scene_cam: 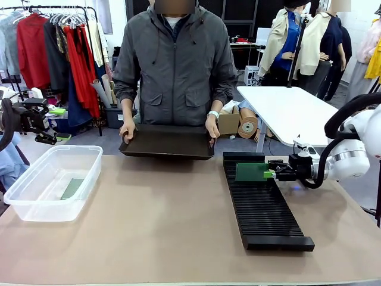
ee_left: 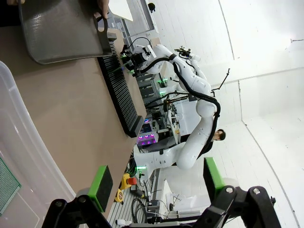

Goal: Sort PCBs into racks and boxes based on the side picked up.
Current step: If the short side of the Blank PCB is picked up, insert it into the PCB Rack ; if the long side is picked up, place it in the Organizing box.

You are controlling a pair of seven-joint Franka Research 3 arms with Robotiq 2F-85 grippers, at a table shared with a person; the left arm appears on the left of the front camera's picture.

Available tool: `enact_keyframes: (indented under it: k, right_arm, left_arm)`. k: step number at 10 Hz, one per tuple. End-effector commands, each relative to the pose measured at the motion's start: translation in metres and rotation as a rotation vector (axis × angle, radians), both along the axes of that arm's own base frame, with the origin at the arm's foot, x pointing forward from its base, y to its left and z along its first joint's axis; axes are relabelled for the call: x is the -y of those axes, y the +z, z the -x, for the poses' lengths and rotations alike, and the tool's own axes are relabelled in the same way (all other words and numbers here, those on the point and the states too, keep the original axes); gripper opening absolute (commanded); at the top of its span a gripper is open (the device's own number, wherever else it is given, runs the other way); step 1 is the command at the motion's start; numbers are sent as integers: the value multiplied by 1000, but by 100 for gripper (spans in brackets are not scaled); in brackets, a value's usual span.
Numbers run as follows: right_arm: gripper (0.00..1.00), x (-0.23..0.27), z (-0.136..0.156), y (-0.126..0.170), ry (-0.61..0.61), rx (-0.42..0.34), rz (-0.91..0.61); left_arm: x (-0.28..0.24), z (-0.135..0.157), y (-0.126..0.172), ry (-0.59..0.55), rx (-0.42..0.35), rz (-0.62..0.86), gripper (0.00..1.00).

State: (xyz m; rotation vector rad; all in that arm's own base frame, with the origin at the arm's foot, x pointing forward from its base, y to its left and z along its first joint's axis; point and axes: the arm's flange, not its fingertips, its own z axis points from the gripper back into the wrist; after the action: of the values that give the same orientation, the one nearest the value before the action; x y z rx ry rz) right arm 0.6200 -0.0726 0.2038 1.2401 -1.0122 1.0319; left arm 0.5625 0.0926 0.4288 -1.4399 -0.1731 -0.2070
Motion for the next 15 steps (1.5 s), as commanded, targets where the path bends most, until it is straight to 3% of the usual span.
enact_keyframes:
  k: [1,3,4,15]
  right_arm:
    - [100,-3,-4,6,-3,22,-25]
    - [100,-4,-2,7,20,50,-3]
    - [100,-1,0,1,4,1,-5]
    - [100,-1,0,1,4,1,-5]
  left_arm:
    - [-1,1,1,-7,0,5,100]
    - [-1,1,1,-7,0,5,100]
    - [-1,1,1,-7,0,5,100]
    - [-1,1,1,-7,0,5,100]
